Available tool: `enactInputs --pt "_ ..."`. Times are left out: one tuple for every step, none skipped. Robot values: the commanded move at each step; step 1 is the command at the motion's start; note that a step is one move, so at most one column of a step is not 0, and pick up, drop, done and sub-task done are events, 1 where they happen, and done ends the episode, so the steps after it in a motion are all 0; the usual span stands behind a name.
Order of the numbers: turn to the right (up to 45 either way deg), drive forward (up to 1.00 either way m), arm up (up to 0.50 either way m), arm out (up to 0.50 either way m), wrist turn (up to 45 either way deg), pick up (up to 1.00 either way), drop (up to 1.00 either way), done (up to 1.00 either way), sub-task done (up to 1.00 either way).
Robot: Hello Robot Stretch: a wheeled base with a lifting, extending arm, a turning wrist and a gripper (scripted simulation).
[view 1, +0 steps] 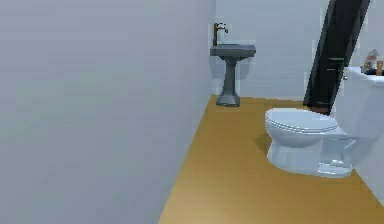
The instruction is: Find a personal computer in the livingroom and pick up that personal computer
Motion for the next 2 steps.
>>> enactInputs --pt "12.0 0.00 0.00 0.00 0.0 0.00 0.00 0.00 0.00" --pt "0.0 1.00 0.00 0.00 0.0 0.00 0.00 0.00 0.00"
